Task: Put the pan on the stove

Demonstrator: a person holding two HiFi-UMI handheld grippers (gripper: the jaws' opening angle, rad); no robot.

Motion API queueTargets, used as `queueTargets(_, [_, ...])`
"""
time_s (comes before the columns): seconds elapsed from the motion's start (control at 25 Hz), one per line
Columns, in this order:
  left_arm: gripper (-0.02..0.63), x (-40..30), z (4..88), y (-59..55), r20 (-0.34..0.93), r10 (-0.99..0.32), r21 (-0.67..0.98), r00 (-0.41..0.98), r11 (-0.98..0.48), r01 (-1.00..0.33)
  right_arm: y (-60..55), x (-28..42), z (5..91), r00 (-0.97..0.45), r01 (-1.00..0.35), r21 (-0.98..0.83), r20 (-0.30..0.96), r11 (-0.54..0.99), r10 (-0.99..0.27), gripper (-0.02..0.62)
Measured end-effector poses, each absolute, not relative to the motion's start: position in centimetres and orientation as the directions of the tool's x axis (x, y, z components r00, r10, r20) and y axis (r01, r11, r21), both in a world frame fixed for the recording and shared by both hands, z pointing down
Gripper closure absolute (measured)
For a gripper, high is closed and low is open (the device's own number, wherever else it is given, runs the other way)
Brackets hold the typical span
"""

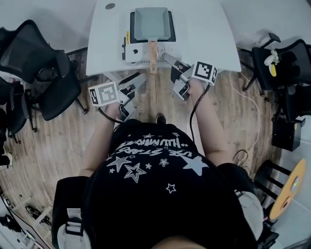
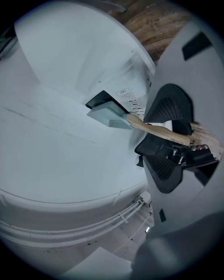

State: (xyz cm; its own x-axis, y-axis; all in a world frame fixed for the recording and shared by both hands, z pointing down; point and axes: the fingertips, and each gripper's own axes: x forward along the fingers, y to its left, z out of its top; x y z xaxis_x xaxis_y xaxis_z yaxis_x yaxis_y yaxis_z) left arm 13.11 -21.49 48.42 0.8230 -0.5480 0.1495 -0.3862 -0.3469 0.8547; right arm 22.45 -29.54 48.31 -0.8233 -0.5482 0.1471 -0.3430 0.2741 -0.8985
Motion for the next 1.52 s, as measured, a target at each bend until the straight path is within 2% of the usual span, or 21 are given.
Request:
queueTargets(0.08, [0.368,12.1,48.1,-21.7,0.160,-0.518,0.828,0.840,-0.393,-0.400,-29.5,22.5,47.8,-0.785,-0.390,-0.877,0.156,0.282,-0.599,0.373])
queueTargets(0.32, [0.396,8.6,47.0,-22.1,0.180,-0.492,0.767,0.852,-0.473,-0.434,-28.7,22.1,45.6,-0.666,-0.517,-0.810,0.176,0.278,-0.725,0.479])
queueTargets(0.44, [0.478,6.4,46.4,-22.1,0.182,-0.511,0.725,0.840,-0.508,-0.466,-28.1,20.7,44.6,-0.630,-0.556,-0.781,0.175,0.283,-0.756,0.536])
queueTargets(0.48, [0.523,5.6,46.3,-22.2,0.181,-0.524,0.707,0.832,-0.519,-0.480,-27.8,20.1,44.3,-0.622,-0.569,-0.769,0.173,0.289,-0.763,0.544])
queueTargets(0.52, [0.542,4.8,46.2,-22.2,0.176,-0.535,0.692,0.826,-0.530,-0.490,-27.6,19.6,44.0,-0.612,-0.583,-0.758,0.173,0.292,-0.772,0.550])
queueTargets(0.8, [0.584,0.7,45.6,-21.2,0.139,-0.525,0.674,0.839,-0.571,-0.469,-25.0,17.3,43.1,-0.508,-0.666,-0.702,0.180,0.252,-0.842,0.578])
queueTargets(1.52, [0.592,-7.9,47.8,-15.7,0.148,-0.356,0.711,0.923,-0.610,-0.350,-16.4,8.0,46.4,-0.347,-0.713,-0.697,0.260,0.073,-0.901,0.588])
